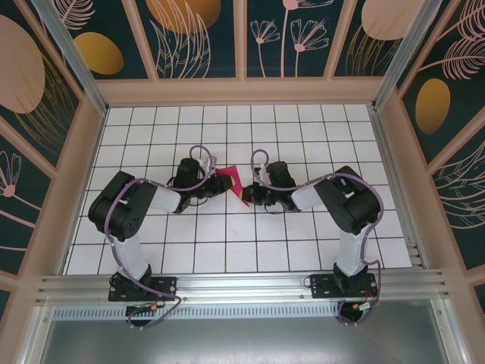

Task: Fold a paper plane with a square sheet of paper (pick it up from the middle)
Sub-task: Fold the wing for the fifth time at the center of the table.

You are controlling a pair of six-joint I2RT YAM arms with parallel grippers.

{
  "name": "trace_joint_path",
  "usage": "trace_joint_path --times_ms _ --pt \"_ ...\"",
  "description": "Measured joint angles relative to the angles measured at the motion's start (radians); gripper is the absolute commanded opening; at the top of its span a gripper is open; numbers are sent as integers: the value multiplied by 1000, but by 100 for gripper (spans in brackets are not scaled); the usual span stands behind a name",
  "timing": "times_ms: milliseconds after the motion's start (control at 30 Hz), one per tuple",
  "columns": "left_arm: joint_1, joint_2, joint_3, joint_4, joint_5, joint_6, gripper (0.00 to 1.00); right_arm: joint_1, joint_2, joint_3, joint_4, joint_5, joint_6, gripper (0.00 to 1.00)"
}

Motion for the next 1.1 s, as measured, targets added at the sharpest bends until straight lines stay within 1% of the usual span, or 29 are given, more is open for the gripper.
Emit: trace_joint_path --times_ms 333,567,667,800,1000,1100 --pt "-9 58 35 -3 0 -1 23 -1 18 40 -46 -16 3 0" --pt "-10 82 64 -48 -4 0 21 -4 21 53 -71 -23 3 0" --pt "-10 92 79 -71 -8 0 20 -5 23 58 -79 -27 3 2" --pt "-10 96 94 -106 -18 0 19 -5 23 62 -89 -27 3 5" --pt "-10 96 119 -162 -26 0 18 -5 23 82 -120 -39 0 16" --pt "-10 96 134 -196 -28 0 17 -5 23 94 -135 -47 0 19"
